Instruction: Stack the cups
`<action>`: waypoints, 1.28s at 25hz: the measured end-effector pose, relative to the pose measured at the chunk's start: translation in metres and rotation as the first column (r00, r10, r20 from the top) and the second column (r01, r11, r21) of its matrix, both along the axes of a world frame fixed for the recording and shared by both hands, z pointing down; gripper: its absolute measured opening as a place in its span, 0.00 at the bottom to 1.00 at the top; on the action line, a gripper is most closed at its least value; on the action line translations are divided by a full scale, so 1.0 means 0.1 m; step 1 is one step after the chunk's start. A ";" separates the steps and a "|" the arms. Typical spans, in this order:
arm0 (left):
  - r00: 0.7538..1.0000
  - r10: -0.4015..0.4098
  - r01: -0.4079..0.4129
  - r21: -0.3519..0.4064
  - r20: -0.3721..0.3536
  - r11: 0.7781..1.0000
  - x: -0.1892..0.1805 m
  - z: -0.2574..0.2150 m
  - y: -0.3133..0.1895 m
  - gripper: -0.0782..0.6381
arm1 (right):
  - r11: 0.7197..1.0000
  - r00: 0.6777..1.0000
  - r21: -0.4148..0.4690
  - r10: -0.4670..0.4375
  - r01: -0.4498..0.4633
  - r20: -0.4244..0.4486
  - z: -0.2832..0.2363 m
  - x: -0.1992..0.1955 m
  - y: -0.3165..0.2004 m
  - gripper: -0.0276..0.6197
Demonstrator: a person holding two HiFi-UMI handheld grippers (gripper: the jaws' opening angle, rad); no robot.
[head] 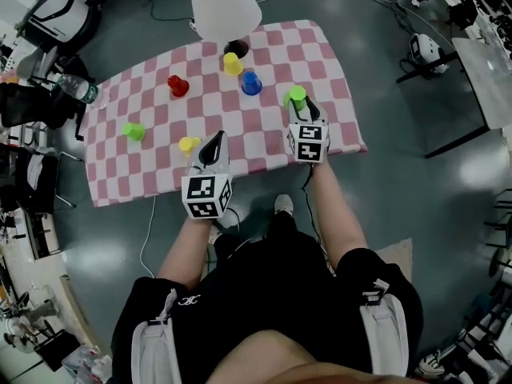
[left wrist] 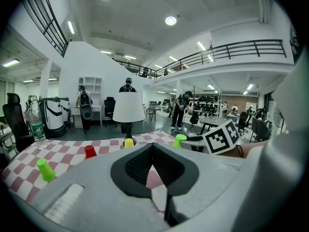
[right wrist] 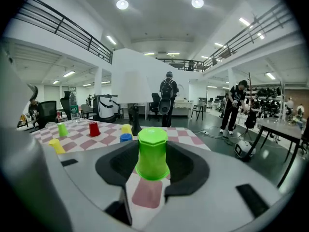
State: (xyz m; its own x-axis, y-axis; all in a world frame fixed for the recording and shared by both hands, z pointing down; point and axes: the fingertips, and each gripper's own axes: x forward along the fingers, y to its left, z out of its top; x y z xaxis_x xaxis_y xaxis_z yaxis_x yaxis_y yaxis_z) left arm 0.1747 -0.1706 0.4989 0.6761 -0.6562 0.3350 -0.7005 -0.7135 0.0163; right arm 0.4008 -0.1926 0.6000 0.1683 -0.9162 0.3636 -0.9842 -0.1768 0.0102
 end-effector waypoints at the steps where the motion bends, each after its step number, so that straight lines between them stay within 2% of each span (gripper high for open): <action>1: 1.000 -0.003 0.003 0.010 -0.008 1.000 -0.04 -0.05 -0.01 0.13 | 1.000 1.000 0.015 -0.013 0.013 -0.004 -0.09 -0.08 0.00 0.32; 10: 0.999 0.003 0.000 0.057 -0.041 0.998 -0.54 -0.36 -0.11 0.13 | 0.992 0.999 0.127 -0.025 0.027 -0.021 -0.81 -0.70 -0.05 0.32; 16: 0.998 -0.018 0.023 0.084 -0.056 0.996 -1.03 -0.56 -0.27 0.13 | 0.988 0.998 0.150 -0.039 0.046 -0.049 -1.08 -1.15 -0.13 0.32; 25: 0.988 -0.110 0.124 0.122 -0.111 0.985 -1.76 -0.74 -0.56 0.13 | 0.974 0.993 0.201 -0.088 0.103 -0.080 -1.41 -1.75 -0.42 0.32; 32: 0.978 -0.161 0.176 0.119 -0.129 0.977 -2.14 -0.73 -0.70 0.13 | 0.966 0.990 0.220 -0.136 0.137 -0.019 -1.42 -2.09 -0.59 0.32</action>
